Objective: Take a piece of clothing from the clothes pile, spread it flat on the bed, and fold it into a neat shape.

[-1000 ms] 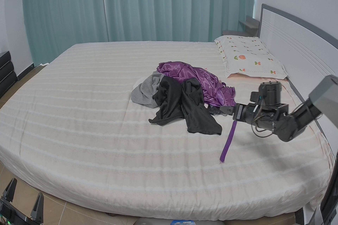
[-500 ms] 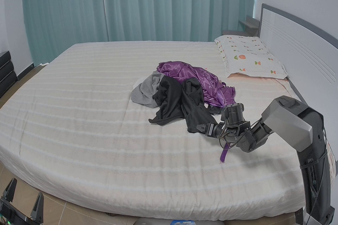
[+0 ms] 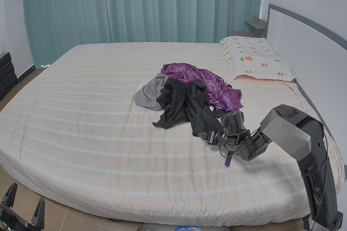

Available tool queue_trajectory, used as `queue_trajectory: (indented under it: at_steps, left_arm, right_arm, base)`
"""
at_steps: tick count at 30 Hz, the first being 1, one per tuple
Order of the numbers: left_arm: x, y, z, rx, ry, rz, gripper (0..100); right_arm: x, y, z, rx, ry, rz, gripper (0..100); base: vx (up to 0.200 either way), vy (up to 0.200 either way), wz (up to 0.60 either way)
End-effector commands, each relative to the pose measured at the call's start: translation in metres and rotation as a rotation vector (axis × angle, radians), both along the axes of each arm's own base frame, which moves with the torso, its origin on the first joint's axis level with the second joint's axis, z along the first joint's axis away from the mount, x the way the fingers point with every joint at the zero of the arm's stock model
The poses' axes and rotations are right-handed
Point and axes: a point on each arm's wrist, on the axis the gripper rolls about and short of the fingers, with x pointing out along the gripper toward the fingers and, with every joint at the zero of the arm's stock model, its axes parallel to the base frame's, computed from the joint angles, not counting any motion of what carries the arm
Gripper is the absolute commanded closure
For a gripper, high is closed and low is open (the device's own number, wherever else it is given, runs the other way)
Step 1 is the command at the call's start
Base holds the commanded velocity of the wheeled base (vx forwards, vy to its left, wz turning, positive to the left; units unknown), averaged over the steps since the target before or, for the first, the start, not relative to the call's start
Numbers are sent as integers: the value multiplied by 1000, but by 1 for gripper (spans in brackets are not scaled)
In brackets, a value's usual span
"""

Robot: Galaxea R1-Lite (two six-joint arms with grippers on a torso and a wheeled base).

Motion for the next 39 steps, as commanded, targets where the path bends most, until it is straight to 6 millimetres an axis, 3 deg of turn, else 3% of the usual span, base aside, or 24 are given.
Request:
queue_trajectory:
  at_steps: [1, 8, 15, 19, 23, 32, 39]
  left_arm:
    - [0, 0, -5, 0, 0, 0, 0]
    - [0, 0, -5, 0, 0, 0, 0]
    - [0, 0, -5, 0, 0, 0, 0]
    - [0, 0, -5, 0, 0, 0, 0]
    - [0, 0, -5, 0, 0, 0, 0]
    - [0, 0, -5, 0, 0, 0, 0]
    - [0, 0, -5, 0, 0, 0, 0]
  right_arm:
    - [-1, 8, -3, 1, 0, 16, 0]
    - [8, 6, 7, -5, -41, -31, 0]
    - [16, -28, 34, 33, -68, -128, 0]
    - [22, -40, 28, 52, -54, -154, 0]
    - [24, -39, 19, 47, -42, -154, 0]
    - [42, -3, 0, 49, -43, -114, 0]
    - [45, 9, -13, 38, -28, -99, 0]
  base:
    - [0, 0, 0]
    - [0, 0, 0]
    - [0, 0, 0]
    - [0, 0, 0]
    - [0, 0, 0]
    - [0, 0, 0]
    - [0, 0, 0]
